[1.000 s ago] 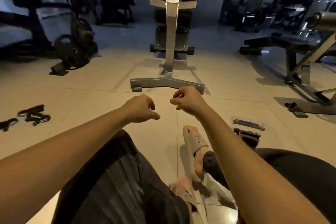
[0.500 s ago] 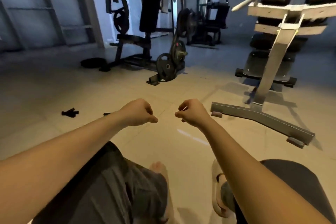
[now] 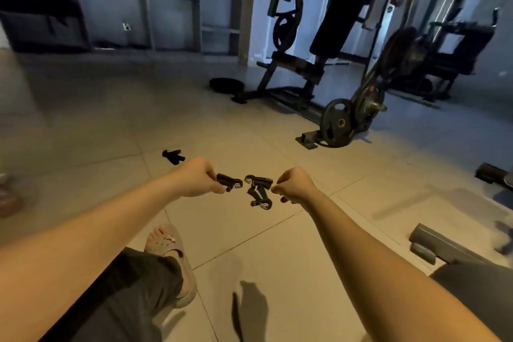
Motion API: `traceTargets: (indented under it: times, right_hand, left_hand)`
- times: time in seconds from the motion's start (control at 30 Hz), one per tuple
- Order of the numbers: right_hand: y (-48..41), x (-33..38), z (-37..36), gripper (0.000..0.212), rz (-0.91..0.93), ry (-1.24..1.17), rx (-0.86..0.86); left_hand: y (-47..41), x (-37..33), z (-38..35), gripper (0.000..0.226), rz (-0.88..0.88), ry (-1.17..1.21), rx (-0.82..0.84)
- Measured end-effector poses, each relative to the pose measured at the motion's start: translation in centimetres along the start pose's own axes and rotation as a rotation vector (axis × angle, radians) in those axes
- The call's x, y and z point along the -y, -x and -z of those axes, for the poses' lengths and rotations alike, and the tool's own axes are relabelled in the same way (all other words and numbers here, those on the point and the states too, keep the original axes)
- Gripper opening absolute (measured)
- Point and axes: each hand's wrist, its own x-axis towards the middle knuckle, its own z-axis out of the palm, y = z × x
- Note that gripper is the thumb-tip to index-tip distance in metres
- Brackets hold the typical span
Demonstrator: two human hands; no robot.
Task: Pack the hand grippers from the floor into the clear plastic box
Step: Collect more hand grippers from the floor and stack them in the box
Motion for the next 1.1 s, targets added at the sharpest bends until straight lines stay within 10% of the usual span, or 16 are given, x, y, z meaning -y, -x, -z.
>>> traceTargets:
  times: [0.5,1.1]
  right_hand:
    - [-26.4,-7.8,-3.1,0.012,-0.134,0.046,0.106]
    - [-45.0,-17.7,-21.0,0.068,-0.317,0.227,0.305]
  left_hand:
    - [-27.6,1.4,-7.6,0.033,0.146,-0.214,0.156]
    - [-58.1,7.4,-22.5,0.042,-0.011,-0.148,0.263]
